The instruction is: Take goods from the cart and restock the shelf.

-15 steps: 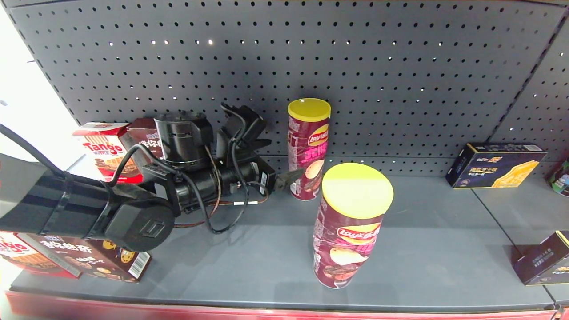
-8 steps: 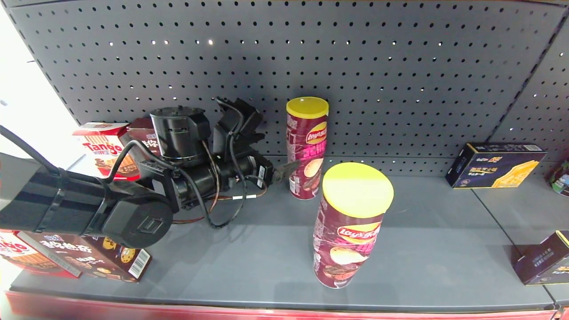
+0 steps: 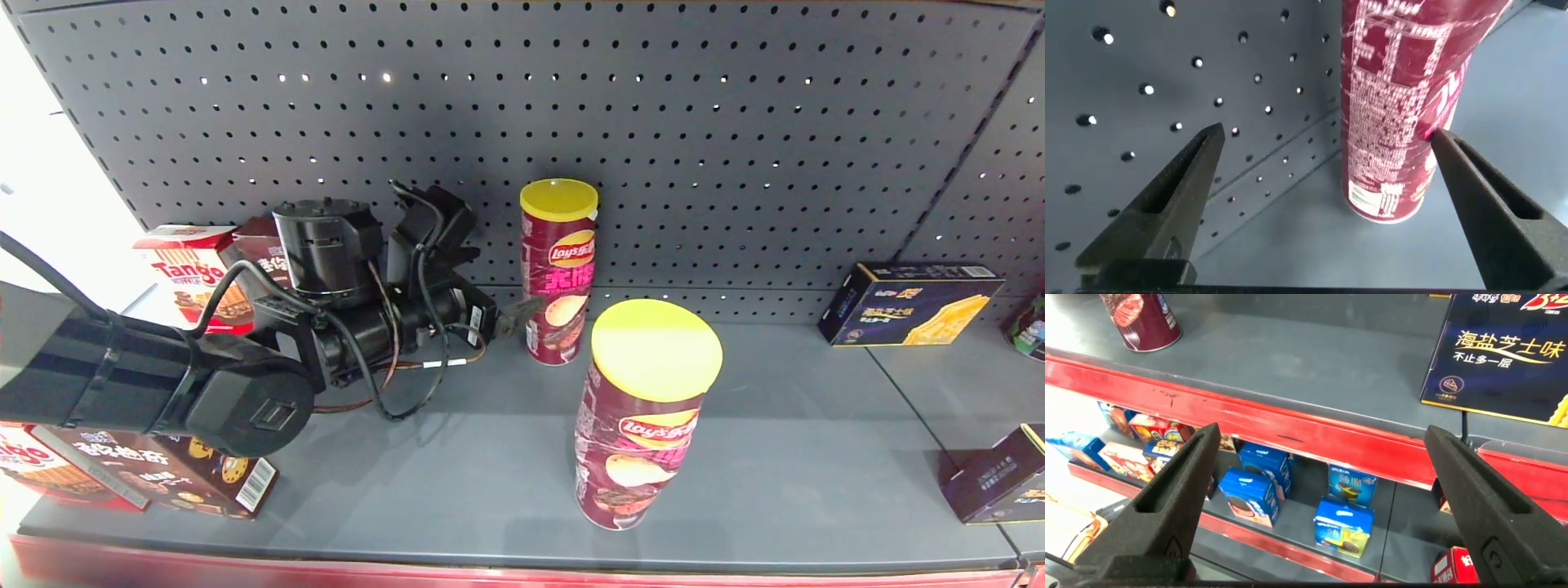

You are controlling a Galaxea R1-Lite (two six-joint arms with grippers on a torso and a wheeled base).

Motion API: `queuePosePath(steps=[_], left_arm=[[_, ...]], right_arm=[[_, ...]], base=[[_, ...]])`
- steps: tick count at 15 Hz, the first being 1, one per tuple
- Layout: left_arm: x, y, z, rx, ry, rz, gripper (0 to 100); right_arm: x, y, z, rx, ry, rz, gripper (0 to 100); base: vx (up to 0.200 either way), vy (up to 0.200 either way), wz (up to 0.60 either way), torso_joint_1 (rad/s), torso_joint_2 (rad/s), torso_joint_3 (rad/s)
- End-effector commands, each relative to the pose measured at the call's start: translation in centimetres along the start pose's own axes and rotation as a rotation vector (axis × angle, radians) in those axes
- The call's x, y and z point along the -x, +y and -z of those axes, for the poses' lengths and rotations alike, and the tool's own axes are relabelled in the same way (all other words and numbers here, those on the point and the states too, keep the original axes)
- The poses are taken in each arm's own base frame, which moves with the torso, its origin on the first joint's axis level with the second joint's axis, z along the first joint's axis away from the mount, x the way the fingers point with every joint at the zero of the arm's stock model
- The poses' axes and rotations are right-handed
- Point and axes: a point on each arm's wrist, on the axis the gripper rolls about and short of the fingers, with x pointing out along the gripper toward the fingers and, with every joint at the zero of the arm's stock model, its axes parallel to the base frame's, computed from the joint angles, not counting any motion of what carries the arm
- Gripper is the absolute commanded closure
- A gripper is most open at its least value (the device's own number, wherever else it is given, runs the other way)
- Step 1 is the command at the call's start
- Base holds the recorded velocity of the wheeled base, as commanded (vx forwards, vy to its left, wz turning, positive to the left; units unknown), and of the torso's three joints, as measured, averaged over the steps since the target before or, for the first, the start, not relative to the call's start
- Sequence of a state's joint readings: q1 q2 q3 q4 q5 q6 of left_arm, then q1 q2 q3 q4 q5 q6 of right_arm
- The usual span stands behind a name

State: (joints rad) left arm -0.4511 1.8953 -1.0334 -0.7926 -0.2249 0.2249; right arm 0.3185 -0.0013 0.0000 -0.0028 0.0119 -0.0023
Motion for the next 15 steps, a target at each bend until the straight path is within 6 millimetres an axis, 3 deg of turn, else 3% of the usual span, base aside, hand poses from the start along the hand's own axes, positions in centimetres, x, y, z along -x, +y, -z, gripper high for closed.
queuePosePath(steps=[1,5,9,15], left_arm=[[1.0,-0.2,-0.7,-0.008,-0.024,-0.002,0],[3.4,-0.5,-0.4,-0.004,0.014,-0.067,0],[3.0,-0.2,-0.4,-0.006,0.026,-0.126,0],[0.8,0.0,1.1,0.0,0.071,-0.148,0]], right_arm=[[0.0,0.0,0.0,0.001,0.001,-0.001,0],[0.0,0.0,0.0,-0.001,0.001,-0.001,0],[0.0,0.0,0.0,0.001,0.001,-0.001,0],[0.0,0.0,0.0,0.001,0.001,-0.001,0]], base=[[0.0,0.0,0.0,0.0,0.0,0.0],[0.0,0.0,0.0,0.0,0.0,0.0],[0.0,0.0,0.0,0.0,0.0,0.0],[0.0,0.0,0.0,0.0,0.0,0.0]])
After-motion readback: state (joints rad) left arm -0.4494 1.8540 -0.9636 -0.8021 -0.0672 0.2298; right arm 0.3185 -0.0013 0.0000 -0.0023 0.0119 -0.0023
